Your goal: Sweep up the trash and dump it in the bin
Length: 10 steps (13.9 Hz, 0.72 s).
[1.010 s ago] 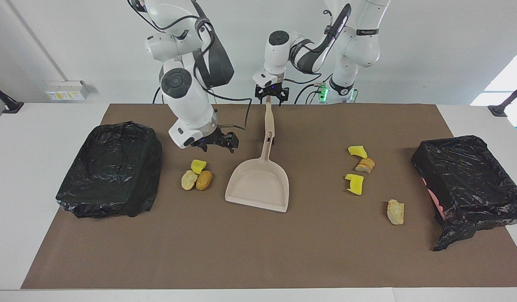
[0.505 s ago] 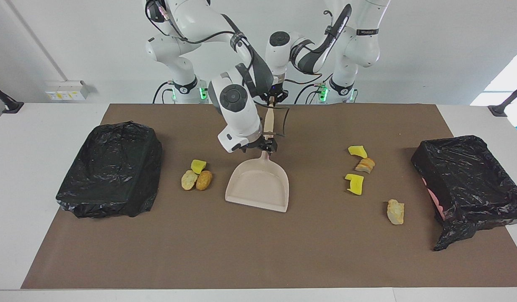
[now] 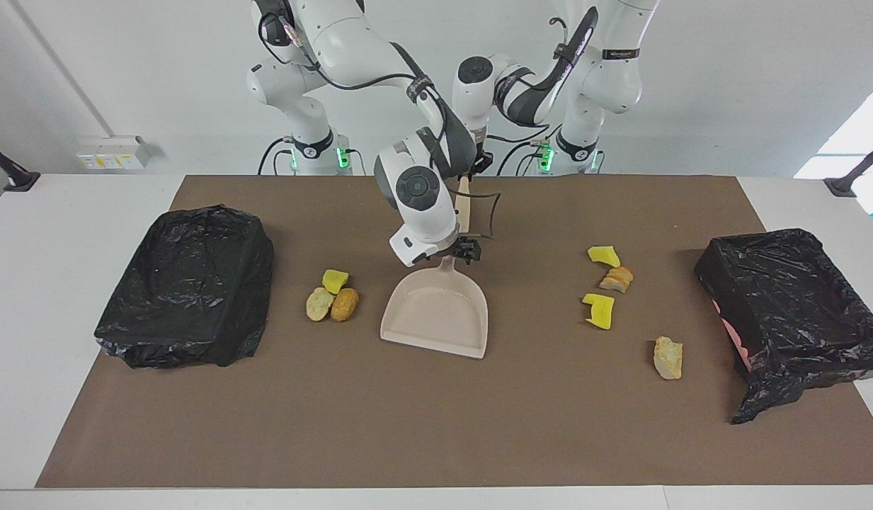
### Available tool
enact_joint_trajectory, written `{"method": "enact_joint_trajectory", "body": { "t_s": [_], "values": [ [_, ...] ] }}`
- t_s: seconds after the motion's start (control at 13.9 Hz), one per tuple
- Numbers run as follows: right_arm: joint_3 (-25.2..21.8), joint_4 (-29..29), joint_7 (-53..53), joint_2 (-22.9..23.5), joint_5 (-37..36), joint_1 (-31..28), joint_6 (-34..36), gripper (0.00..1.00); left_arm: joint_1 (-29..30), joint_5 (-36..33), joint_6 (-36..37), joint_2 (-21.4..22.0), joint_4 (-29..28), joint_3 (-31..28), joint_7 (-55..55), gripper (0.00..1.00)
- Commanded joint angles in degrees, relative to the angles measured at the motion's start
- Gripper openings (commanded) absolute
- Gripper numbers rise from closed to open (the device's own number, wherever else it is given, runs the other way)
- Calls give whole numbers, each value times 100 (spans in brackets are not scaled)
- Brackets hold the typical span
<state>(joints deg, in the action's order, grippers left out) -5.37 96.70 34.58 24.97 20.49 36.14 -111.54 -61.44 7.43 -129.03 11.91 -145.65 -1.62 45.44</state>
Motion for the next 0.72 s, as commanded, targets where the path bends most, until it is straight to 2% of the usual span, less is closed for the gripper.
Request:
{"method": "enact_joint_trajectory", "body": {
  "t_s": [0.0, 0.07, 0.14, 0.22, 0.43, 0.65],
  "values": [
    [1, 341, 32, -273, 192, 7, -79, 100, 333, 4, 290, 188, -86, -13, -280, 0],
    [1, 350, -3, -273, 201, 7, -61, 100, 526, -31, 369, 224, -86, -13, -403, 0],
    [1, 350, -30, -273, 201, -2, -61, 79, 745, -40, 413, 285, -86, -5, -630, 0],
    [1, 341, -39, -273, 201, 7, -61, 53, 878, -40, 405, 329, -86, -13, -728, 0],
    [1, 332, -39, -273, 201, 7, -35, 0, 1352, -347, 387, 312, -7, -5, -782, 0],
    [1, 315, -38, -264, 350, -28, 9, 0, 2036, -348, 439, 251, 107, 4, -1395, 0]
  ]
}}
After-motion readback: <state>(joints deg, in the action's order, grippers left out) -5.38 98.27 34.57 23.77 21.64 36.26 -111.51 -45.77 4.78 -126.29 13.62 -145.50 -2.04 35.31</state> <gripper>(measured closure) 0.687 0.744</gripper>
